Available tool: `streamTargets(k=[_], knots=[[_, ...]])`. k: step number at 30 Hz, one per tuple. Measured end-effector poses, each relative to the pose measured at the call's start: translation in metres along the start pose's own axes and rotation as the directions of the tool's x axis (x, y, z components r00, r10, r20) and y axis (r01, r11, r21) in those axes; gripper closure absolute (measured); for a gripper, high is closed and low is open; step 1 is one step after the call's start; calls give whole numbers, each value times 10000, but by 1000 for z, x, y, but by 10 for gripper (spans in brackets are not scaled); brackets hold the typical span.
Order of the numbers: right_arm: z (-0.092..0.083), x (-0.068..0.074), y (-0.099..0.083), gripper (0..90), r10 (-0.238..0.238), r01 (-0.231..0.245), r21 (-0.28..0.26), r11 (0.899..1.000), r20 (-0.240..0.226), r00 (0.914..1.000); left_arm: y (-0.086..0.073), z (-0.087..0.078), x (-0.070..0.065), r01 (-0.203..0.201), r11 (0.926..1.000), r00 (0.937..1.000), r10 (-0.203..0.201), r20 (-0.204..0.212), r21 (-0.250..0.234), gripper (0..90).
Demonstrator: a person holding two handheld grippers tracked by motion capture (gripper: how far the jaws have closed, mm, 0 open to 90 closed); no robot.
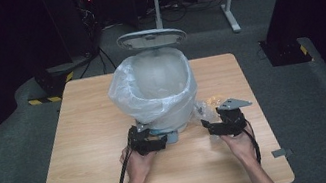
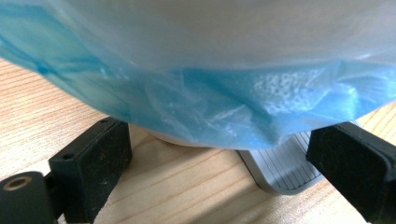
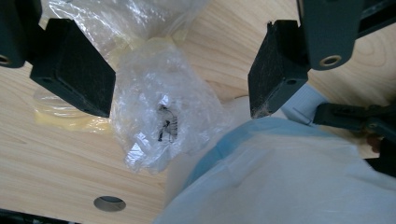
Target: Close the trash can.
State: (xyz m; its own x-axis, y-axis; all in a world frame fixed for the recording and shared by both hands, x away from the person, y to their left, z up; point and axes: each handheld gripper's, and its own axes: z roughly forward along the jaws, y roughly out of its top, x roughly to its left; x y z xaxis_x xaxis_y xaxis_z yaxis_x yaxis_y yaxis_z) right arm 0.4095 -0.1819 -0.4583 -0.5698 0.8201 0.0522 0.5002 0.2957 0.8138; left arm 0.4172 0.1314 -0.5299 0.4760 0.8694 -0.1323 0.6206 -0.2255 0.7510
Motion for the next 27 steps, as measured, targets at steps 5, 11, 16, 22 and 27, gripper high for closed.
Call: streamTargets(k=[5, 11, 16, 22, 27], knots=[[7, -1, 3, 232, 18, -20, 133, 9999, 136, 9999, 0, 0, 0, 1, 10000, 10000, -1, 4, 1, 67], [18, -3, 3, 231, 60, -70, 350, 9994, 283, 9996, 0, 0, 0, 6, 10000, 10000, -6, 6, 2, 67], [26, -2, 3, 234, 22, -39, 469, 9989, 377, 9993, 0, 0, 0, 7, 10000, 10000, -7, 7, 2, 67], [37, 0, 1, 256, -45, 10, 853, 9964, 406, 9992, 0, 0, 0, 9, 10000, 10000, -9, 7, -1, 67], [41, -2, 0, 396, 18, -52, 961, 9954, 356, 9994, 0, 0, 0, 25, 10000, 10000, -25, 41, -16, 67]])
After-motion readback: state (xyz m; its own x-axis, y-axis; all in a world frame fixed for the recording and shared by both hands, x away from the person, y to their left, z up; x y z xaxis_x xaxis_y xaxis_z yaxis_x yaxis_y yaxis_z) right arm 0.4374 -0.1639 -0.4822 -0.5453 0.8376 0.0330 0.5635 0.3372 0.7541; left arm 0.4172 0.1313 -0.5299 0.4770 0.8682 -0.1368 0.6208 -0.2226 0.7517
